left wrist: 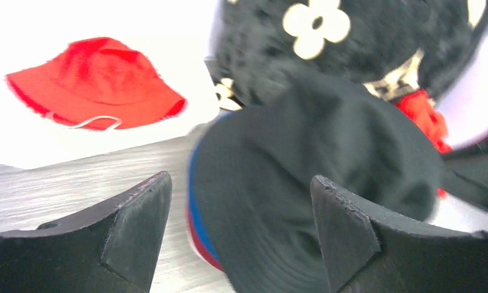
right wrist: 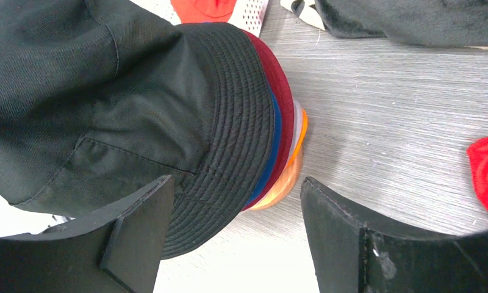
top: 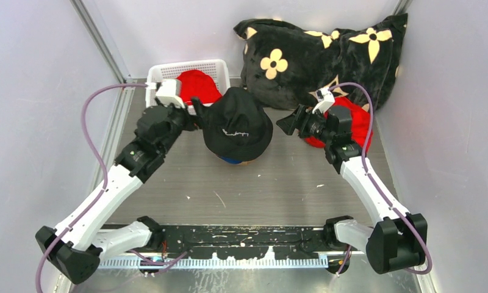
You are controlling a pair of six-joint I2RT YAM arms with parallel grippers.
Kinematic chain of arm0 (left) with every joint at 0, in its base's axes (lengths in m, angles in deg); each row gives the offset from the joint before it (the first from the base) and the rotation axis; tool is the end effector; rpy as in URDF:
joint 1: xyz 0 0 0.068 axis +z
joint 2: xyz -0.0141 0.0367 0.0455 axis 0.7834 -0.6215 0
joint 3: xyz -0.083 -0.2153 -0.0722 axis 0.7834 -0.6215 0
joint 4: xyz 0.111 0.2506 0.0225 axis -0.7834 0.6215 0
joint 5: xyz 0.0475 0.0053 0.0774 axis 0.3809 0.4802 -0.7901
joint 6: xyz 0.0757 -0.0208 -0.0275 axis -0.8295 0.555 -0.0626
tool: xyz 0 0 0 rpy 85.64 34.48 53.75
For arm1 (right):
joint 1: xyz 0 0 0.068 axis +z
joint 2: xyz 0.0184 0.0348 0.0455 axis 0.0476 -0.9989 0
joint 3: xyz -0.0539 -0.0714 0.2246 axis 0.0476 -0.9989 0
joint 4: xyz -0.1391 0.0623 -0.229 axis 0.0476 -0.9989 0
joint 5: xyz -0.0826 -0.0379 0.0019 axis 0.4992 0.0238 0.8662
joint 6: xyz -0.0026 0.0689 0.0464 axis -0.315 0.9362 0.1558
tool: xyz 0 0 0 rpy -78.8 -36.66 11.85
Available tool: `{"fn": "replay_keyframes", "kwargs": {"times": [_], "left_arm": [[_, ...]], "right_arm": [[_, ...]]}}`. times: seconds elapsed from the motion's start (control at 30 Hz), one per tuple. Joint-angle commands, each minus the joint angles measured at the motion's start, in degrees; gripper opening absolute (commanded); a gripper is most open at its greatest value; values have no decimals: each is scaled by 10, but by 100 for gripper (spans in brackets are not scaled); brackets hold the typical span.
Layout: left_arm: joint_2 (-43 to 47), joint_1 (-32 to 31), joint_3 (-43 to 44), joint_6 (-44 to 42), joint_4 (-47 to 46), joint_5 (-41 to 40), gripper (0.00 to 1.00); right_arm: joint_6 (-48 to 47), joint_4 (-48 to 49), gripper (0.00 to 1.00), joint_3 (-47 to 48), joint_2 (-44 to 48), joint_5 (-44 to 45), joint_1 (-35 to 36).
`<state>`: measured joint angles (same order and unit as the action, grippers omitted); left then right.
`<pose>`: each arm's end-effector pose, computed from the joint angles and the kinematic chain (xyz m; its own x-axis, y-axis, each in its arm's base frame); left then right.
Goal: Stack the hats
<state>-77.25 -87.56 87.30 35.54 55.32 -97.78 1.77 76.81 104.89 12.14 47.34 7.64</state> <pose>0.2541 -0.1634 0.3620 -0.2166 -0.2089 -0.9537 0.3314 0.9031 -0.2731 0.3065 0.0867 0.2650 -0.4884 0.3140 -0.8142 -0.3807 0.7629 0.5226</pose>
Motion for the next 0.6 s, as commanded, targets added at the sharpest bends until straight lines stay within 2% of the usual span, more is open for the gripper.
{"fn": "replay_keyframes", "kwargs": {"times": [0.0, 0.17, 0.27, 0.57], "left_arm": [[0, 106, 10, 92, 3, 66, 84], [-22, 211, -69, 220, -125, 219, 83], [-40, 246, -109, 285, -206, 310, 80], [-98, 287, -192, 411, -376, 426, 79]], "right_arm": [[16, 54, 80, 24, -7, -38, -3], [56, 116, 79, 3, -24, -115, -34], [88, 165, 79, -19, -31, -165, -62], [118, 213, 79, -68, -35, -204, -75]]}}
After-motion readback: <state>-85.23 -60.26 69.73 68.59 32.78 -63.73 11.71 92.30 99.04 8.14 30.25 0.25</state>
